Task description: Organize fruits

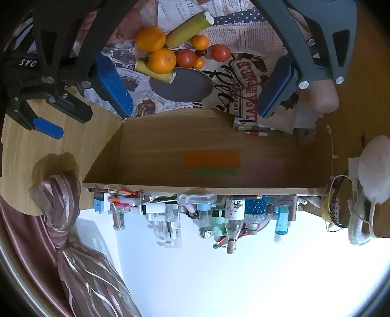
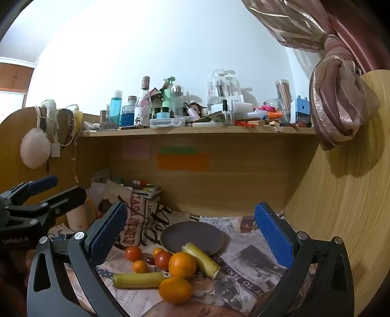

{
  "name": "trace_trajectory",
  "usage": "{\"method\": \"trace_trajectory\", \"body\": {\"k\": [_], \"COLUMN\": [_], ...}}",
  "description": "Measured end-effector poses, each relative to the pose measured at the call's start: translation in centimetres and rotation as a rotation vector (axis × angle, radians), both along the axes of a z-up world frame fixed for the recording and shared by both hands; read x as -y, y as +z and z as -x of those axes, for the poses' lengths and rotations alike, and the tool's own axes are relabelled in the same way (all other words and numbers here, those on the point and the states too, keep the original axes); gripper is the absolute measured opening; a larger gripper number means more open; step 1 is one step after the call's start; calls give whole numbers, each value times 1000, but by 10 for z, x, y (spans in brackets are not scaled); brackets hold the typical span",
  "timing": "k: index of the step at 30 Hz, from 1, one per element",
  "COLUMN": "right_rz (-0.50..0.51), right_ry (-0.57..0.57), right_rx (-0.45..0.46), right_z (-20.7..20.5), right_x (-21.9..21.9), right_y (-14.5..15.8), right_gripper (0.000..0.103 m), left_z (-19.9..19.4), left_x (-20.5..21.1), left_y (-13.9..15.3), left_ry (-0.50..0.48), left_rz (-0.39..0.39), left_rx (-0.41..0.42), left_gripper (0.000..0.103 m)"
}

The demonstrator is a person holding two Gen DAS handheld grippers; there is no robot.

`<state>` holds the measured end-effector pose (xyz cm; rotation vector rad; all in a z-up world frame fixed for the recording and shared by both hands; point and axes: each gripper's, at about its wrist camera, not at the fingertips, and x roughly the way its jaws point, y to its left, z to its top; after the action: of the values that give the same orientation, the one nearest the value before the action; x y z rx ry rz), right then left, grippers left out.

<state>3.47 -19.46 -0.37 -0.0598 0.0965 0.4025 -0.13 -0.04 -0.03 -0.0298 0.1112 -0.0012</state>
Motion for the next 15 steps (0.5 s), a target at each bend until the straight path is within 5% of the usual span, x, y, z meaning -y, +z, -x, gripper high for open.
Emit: {"method": "trace_trajectory", "body": {"k": [15], "right_rz": [-14], "right_ry": [2], "right_rx": [-2], "right_z": [0], "right_x": [2], "right_y": [4], "right_gripper": [103], "left_z": [-6], "left_x": [-2], "left_y": [2], "left_ry": [-6], "left_rz": [7], "left_rx": [-18], "left_gripper": [103]}}
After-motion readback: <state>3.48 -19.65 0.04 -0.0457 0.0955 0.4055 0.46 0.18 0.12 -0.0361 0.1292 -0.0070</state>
